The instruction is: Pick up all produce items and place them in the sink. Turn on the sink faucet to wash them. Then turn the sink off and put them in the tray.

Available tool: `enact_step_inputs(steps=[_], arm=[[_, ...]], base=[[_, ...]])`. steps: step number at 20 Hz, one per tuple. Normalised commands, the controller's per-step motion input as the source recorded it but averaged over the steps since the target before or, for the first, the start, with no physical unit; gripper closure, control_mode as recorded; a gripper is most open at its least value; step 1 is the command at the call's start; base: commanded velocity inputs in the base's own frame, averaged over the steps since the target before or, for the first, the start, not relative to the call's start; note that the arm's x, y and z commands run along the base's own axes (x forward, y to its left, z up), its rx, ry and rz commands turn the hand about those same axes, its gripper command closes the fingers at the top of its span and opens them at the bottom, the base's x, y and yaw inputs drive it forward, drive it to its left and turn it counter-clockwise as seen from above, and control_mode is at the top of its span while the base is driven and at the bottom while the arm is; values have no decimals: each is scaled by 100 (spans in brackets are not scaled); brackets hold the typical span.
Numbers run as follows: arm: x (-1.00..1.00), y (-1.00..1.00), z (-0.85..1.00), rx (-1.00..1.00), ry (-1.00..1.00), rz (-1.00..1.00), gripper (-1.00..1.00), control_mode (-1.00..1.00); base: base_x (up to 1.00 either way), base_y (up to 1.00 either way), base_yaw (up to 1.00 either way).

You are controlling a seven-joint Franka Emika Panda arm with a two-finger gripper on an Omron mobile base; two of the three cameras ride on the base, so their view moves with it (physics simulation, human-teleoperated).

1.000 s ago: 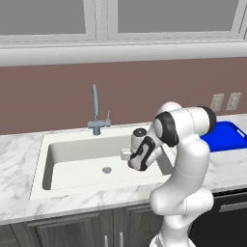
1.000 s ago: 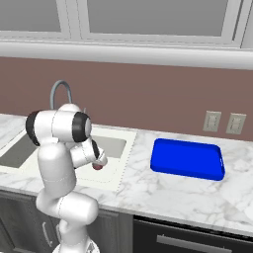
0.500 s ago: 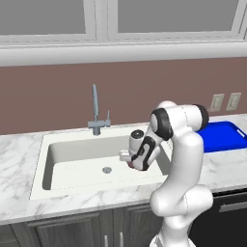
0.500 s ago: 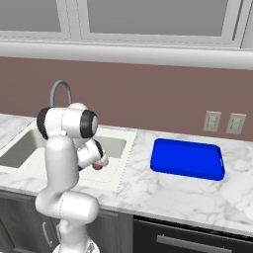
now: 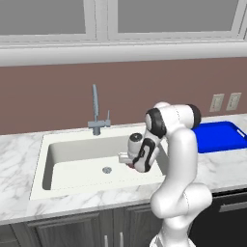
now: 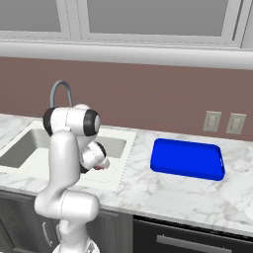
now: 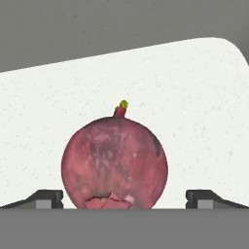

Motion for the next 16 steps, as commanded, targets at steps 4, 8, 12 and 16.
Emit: enact_step_inputs(steps=[4,8,12,16], arm=[[6,5,-22,0,0,0,-100,-100],[7,1,-26,0,-6,0,-100,-100],[11,0,-18,0,-10,0,-100,-100],[11,0,-19,0,-8,0,100,-100]], base=[[0,0,0],[0,0,0],[0,0,0],[0,0,0]])
